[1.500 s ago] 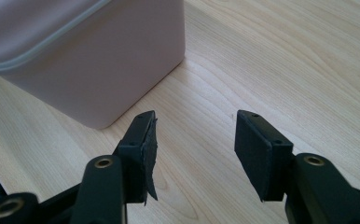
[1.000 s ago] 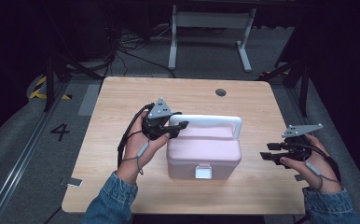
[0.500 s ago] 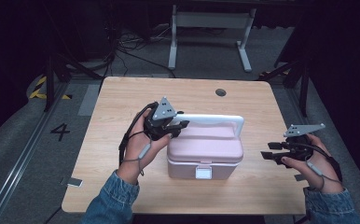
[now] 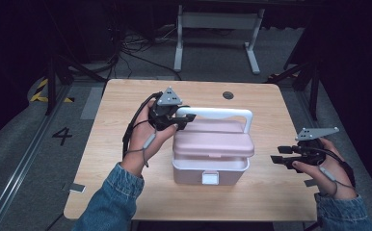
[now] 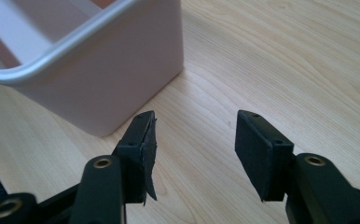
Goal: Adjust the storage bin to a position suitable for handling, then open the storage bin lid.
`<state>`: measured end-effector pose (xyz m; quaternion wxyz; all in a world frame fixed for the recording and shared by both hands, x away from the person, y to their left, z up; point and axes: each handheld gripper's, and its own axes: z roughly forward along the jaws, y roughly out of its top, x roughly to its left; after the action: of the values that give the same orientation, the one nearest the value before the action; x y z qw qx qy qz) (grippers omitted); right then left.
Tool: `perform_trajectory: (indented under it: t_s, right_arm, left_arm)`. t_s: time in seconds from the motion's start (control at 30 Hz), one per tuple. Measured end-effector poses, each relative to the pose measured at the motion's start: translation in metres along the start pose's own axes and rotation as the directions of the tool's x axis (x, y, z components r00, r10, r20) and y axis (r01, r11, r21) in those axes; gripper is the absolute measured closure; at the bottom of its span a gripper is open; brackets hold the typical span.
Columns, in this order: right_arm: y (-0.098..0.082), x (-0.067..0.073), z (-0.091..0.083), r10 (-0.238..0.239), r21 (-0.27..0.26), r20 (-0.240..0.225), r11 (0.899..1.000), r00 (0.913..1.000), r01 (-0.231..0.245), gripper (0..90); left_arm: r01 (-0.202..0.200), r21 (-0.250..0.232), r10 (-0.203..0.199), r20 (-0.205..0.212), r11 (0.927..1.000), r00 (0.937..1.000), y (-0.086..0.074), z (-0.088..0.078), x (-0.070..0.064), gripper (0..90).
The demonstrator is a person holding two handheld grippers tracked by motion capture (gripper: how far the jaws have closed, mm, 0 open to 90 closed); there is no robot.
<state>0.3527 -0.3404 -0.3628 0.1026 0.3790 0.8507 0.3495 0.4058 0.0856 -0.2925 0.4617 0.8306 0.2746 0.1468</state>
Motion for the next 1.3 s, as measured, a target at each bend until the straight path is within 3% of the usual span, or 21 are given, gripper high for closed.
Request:
perform_trajectory:
  t_s: [0.13, 0.2, 0.63, 0.87, 0.93, 1.07, 1.3]
  right_arm:
    - [0.002, 0.002, -0.001, -0.003, -0.032, -0.057, 0.999, 0.9984, 0.002, 49.3]
    - [0.003, 0.003, -0.002, -0.007, -0.041, -0.062, 0.999, 0.9980, 0.005, 49.3]
    - [0.004, 0.004, -0.001, -0.010, -0.048, -0.064, 0.999, 0.9979, 0.007, 49.4]
    - [0.009, 0.008, -0.004, -0.040, -0.078, -0.062, 0.996, 0.9972, 0.036, 49.8]
    - [0.011, 0.011, -0.005, -0.054, -0.099, -0.062, 0.994, 0.9966, 0.048, 49.7]
    - [0.015, 0.014, -0.006, -0.077, -0.129, -0.077, 0.989, 0.9941, 0.066, 49.8]
    - [0.025, 0.023, -0.009, -0.105, -0.206, -0.097, 0.975, 0.9897, 0.083, 51.0]
  left_arm:
    - [0.017, 0.002, -0.017, 0.001, 0.9998, 0.9999, 0.003, 0.002, 0.006, 66.8]
    - [0.021, -0.001, -0.021, 0.003, 0.9998, 0.9998, 0.003, 0.002, 0.008, 67.1]
    - [0.059, 0.001, -0.059, -0.007, 0.9983, 0.9982, 0.012, 0.009, 0.023, 68.8]
    - [0.077, -0.003, -0.077, -0.001, 0.9971, 0.9971, 0.014, 0.013, 0.029, 68.8]
    - [0.086, -0.006, -0.086, 0.001, 0.9963, 0.9963, 0.015, 0.014, 0.030, 68.8]
    - [0.066, 0.000, -0.066, -0.019, 0.9978, 0.9976, 0.018, 0.017, 0.035, 69.3]
    - [0.095, -0.014, -0.096, -0.007, 0.9953, 0.9954, 0.019, 0.022, 0.042, 69.5]
